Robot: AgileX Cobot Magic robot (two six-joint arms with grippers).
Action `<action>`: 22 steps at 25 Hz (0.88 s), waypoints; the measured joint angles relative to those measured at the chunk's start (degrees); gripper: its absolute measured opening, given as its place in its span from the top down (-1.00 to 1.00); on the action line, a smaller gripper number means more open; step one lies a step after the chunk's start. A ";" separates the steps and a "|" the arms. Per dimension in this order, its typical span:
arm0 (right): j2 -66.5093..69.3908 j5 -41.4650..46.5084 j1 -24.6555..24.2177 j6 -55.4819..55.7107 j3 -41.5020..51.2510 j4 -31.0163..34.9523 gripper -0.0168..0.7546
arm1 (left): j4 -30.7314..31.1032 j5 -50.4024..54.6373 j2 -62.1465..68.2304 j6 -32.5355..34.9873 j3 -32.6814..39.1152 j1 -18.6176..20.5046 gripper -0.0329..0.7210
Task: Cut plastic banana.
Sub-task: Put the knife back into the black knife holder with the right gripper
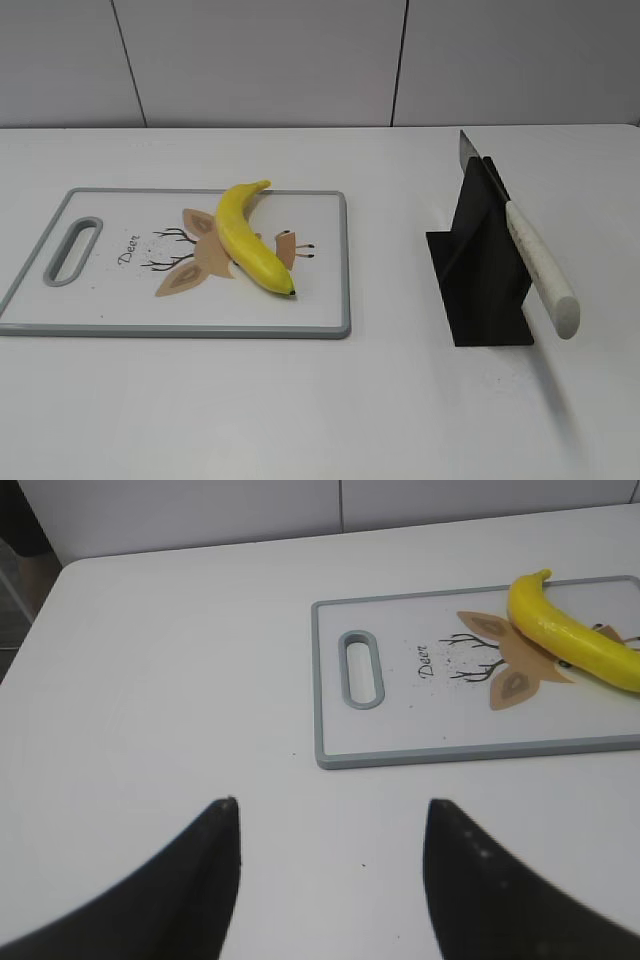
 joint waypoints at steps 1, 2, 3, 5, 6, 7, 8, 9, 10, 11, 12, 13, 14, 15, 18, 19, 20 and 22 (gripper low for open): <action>-0.91 0.00 0.00 0.00 0.00 0.00 -0.58 | 0.00 0.00 0.00 0.00 0.00 0.00 -0.56; -1.28 0.00 0.00 0.00 0.00 0.00 -0.58 | 0.00 -0.07 0.00 0.00 0.00 0.00 -0.56; -1.51 0.00 0.00 0.00 0.00 -0.35 -0.58 | 0.00 -0.02 0.00 0.00 0.00 0.00 -0.56; -1.50 0.00 0.00 0.00 0.00 -0.35 -0.58 | 0.00 -0.02 0.00 0.00 0.00 0.00 -0.56; -1.50 0.00 0.00 0.00 0.00 0.00 -0.58 | 0.00 -0.02 0.00 0.00 0.00 0.00 -0.56; -1.50 0.00 0.00 0.00 0.00 0.00 -0.58 | 0.00 -0.02 0.00 0.00 0.00 0.00 -0.56; -1.50 0.00 0.00 0.00 0.00 0.00 -0.58 | 0.00 -0.02 0.00 0.00 0.00 0.00 -0.56; -1.50 0.00 -0.07 0.00 0.00 0.00 -0.58 | 0.00 -0.02 0.00 0.00 0.00 0.00 -0.56; -1.50 0.00 -0.24 0.00 0.00 0.00 -0.58 | 0.00 -0.02 0.00 0.00 0.00 0.00 -0.56; -1.50 0.00 -0.67 0.00 0.00 0.33 -0.58 | 0.00 -0.02 0.00 0.00 0.00 0.00 -0.56; -1.50 0.00 -1.24 0.00 0.00 0.59 -0.58 | 0.00 -0.02 0.00 0.00 0.00 0.00 -0.56; -1.50 0.00 -2.20 0.00 0.00 0.91 -0.58 | 0.00 -0.02 0.00 0.00 0.00 0.00 -0.56; -1.50 0.00 -3.50 0.00 0.00 1.01 -0.58 | 0.00 -0.02 0.00 0.00 0.00 0.00 -0.56; -1.50 0.00 -4.80 0.00 0.00 1.14 -0.58 | 0.00 -0.02 0.00 0.00 0.00 0.00 -0.56; -1.50 0.00 -9.90 0.00 0.00 1.20 -0.58 | 0.00 -0.02 0.00 0.00 0.00 0.00 -0.56; -1.50 0.00 -11.25 0.00 0.00 1.20 -0.58 | 0.00 -0.02 0.00 0.00 0.00 0.00 -0.56; -1.50 0.00 -12.82 0.00 0.00 1.20 -0.58 | 0.00 -0.02 0.00 0.00 0.00 0.00 -0.56; -1.50 0.00 -15.36 0.00 0.00 1.24 -0.58 | 0.00 -0.02 0.00 0.00 0.00 0.00 -0.56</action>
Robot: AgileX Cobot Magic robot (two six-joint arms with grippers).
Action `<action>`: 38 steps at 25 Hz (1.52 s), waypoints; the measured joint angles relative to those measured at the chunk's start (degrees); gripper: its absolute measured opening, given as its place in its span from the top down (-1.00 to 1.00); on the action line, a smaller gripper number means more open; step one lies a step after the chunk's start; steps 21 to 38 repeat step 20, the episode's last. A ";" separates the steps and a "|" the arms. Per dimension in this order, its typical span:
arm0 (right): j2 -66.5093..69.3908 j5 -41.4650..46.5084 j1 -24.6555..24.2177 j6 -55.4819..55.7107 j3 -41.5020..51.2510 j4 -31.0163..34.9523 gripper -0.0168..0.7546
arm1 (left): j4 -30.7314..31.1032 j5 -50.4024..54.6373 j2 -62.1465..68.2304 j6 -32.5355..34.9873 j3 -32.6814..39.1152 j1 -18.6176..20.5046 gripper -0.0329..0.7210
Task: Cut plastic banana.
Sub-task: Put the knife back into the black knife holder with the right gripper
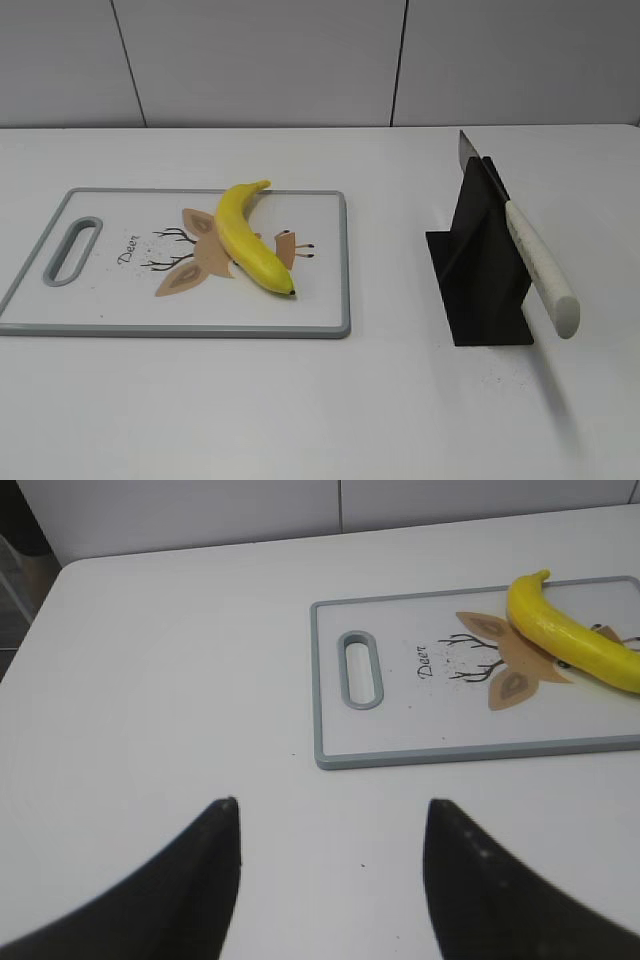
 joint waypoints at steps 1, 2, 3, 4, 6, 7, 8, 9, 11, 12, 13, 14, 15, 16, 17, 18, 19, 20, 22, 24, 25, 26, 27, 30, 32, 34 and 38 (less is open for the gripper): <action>0.00 0.00 -1.12 0.00 0.00 0.05 -0.58 | 0.00 0.00 0.00 0.00 0.00 0.00 -0.56; 0.00 0.00 -2.01 0.00 0.00 0.08 -0.58 | 0.00 0.00 0.00 0.00 0.00 0.00 -0.56; 0.00 0.00 -2.64 0.00 0.00 0.08 -0.58 | 0.00 0.00 0.00 0.00 0.00 0.00 -0.56; 0.00 0.00 -3.04 0.00 0.00 0.08 -0.58 | 0.00 0.00 0.00 0.00 0.00 0.00 -0.56; 0.00 0.00 -3.83 0.00 0.00 0.08 -0.58 | 0.00 0.00 0.00 0.00 0.00 0.00 -0.56; 0.00 0.00 -4.15 0.00 0.00 0.08 -0.58 | 0.00 0.00 0.00 0.00 0.00 0.00 -0.56; 0.00 0.00 -4.33 0.00 0.00 0.08 -0.58 | 0.00 0.00 0.00 0.00 0.00 0.00 -0.56; 0.00 0.00 -4.46 0.00 0.00 0.08 -0.58 | 0.00 0.00 0.00 0.00 0.00 0.00 -0.56; 0.00 -0.06 -4.52 0.00 0.00 0.08 -0.58 | 0.00 0.00 0.00 0.00 0.00 0.00 -0.56; 0.00 -0.06 -4.52 0.00 0.00 0.08 -0.58 | 0.00 0.00 0.00 0.00 0.00 0.00 -0.56; 0.00 -0.06 -4.52 0.00 0.00 0.08 -0.58 | 0.00 0.00 0.00 0.00 0.00 0.00 -0.56; 0.00 -0.06 -4.52 0.00 0.00 0.08 -0.58 | 0.00 0.00 0.00 0.00 0.00 0.00 -0.56; 0.00 -0.06 -4.63 0.00 0.00 0.08 -0.58 | 0.00 0.00 0.00 0.00 0.00 0.00 -0.56; 0.00 -0.06 -4.61 0.00 0.00 0.08 -0.58 | 0.00 0.00 0.00 0.00 0.00 0.00 -0.56; 0.00 -0.06 -4.61 0.00 0.00 0.08 -0.58 | 0.00 0.00 0.00 0.00 0.00 0.00 -0.56; 0.00 -0.06 -4.61 0.00 0.00 0.08 -0.58 | 0.00 0.00 0.00 0.00 0.00 0.00 -0.56; 0.00 -0.06 -4.61 0.00 0.00 0.08 -0.58 | 0.00 0.00 0.00 0.00 0.00 0.00 -0.56; 0.00 -0.06 -4.61 0.00 0.00 0.08 -0.58 | 0.00 0.00 0.00 0.00 0.00 0.00 -0.56; 0.00 -0.06 -4.61 0.00 0.00 0.08 -0.58 | 0.00 0.00 0.00 0.00 0.00 0.00 -0.56; 0.00 -0.06 -4.61 0.00 0.00 0.08 -0.58 | 0.00 0.00 0.00 0.00 0.00 0.00 -0.56; 0.00 -0.06 -4.61 0.00 0.00 0.08 -0.58 | 0.00 0.00 0.00 0.00 0.00 0.00 -0.56; 0.00 -0.06 -4.61 0.00 0.00 0.08 -0.58 | 0.00 0.00 0.00 0.00 0.00 0.00 -0.56; 0.00 -0.06 -4.61 0.00 0.00 0.08 -0.58 | 0.00 0.00 0.00 0.00 0.00 0.00 -0.56; 0.00 -0.06 -4.61 0.00 0.00 0.08 -0.58 | 0.00 0.00 0.00 0.00 0.00 0.00 -0.56; 0.00 -0.06 -4.61 0.00 0.00 0.08 -0.58 | 0.00 0.00 0.00 0.00 0.00 0.00 -0.56; 0.00 -0.06 -4.61 0.00 0.00 0.08 -0.58 | 0.00 0.00 0.00 0.00 0.00 0.00 -0.56; 0.00 -0.06 -4.61 0.00 0.00 0.08 -0.58 | 0.00 0.00 0.00 0.00 0.00 0.00 -0.56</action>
